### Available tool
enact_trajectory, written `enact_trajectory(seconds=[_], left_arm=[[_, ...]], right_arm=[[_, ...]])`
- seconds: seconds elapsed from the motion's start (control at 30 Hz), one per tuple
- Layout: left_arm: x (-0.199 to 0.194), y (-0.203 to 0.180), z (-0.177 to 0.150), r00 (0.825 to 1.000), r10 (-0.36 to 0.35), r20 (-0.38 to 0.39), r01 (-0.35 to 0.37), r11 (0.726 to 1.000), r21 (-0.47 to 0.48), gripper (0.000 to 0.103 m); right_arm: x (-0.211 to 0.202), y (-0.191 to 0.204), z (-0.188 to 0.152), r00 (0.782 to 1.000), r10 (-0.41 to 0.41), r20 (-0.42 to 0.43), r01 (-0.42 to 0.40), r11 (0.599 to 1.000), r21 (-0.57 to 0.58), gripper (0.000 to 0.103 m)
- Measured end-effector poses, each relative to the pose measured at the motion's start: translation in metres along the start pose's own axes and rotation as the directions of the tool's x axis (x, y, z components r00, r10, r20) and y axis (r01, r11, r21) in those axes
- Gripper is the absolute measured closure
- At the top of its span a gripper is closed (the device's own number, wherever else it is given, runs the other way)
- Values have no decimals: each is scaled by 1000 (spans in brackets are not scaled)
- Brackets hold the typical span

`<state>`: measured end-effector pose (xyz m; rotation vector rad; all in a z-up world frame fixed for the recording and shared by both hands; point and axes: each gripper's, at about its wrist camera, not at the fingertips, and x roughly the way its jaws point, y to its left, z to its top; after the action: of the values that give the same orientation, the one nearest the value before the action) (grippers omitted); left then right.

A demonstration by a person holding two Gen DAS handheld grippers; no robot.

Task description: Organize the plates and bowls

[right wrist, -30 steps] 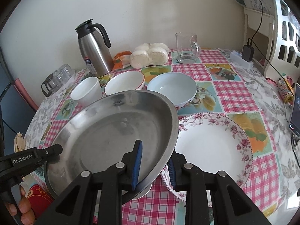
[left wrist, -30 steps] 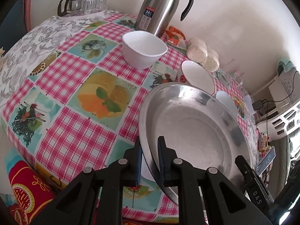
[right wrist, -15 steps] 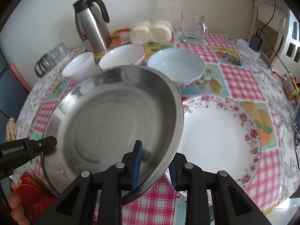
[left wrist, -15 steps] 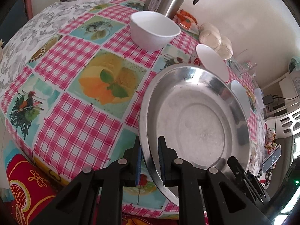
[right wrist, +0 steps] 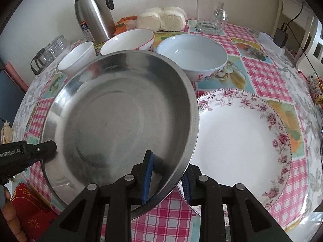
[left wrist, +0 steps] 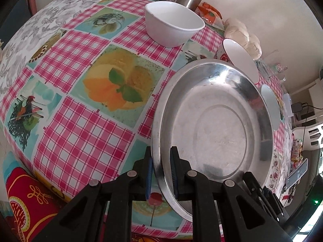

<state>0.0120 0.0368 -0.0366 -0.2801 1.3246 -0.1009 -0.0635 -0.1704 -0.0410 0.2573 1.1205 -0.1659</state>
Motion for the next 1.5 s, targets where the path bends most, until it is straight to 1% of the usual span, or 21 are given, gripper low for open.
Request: enact_trajectory(seconds=[0.1, 0.37, 0.7, 0.9, 1.03, 1.23, 1.5], left_arm=[[0, 0, -1, 1000, -4, -4, 4, 1000, 6, 88], [-3, 0, -7, 1000, 8, -15, -8, 1000, 13, 88], [-5, -1, -9, 1000, -1, -26, 1, 1000, 13, 88], [-11, -1, -11, 1000, -24, -15, 24, 1000, 19, 88], [-14, -6, -14, 999, -33, -13, 33, 999, 39, 88], [-12, -11, -17, 998, -50, -42, 53, 997, 54, 88], [-13, -10, -17, 997, -54, -45, 57, 997, 53, 88]], right_arm=[[0, -3, -2, 1000, 6, -12, -5, 1000, 16, 74], [-3, 0, -4, 999, -8, -35, 9, 1000, 9, 74], [-5, 1, -6, 999, -11, -49, 11, 1000, 15, 74], [-8, 2, -8, 998, -15, -58, 16, 1000, 14, 74], [-12, 1, -9, 998, -19, -61, 20, 1000, 18, 74], [-13, -5, -10, 997, -23, -73, 27, 999, 42, 74], [-13, -5, -11, 996, -19, -82, 23, 999, 43, 74]])
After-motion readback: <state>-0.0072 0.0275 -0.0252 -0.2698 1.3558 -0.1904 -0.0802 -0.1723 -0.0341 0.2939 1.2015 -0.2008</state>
